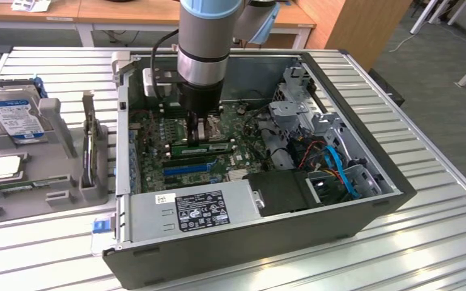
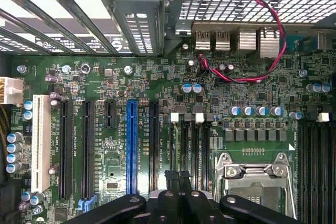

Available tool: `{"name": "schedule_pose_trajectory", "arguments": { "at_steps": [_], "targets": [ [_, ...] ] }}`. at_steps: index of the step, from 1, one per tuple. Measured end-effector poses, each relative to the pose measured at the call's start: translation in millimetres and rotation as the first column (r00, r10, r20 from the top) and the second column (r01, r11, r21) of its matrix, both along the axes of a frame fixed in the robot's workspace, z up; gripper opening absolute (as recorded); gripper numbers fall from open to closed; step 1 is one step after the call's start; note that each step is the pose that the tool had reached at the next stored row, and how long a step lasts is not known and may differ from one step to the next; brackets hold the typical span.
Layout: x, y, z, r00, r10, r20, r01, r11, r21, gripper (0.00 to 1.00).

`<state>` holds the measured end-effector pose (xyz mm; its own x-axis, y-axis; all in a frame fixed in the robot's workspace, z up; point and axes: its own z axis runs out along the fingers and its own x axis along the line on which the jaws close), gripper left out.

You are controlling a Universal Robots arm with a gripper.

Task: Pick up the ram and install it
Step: 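Press down the ram until it locks into place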

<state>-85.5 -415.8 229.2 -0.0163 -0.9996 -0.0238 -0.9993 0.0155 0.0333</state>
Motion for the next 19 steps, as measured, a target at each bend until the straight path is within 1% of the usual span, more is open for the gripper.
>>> {"name": "schedule_pose_trajectory", "arguments": {
  "at_steps": [19],
  "targets": [
    [0.0, -0.4, -2.9, 1.0, 0.0, 0.0, 0.0, 1.0, 0.0002, 0.1]
  ]
}}
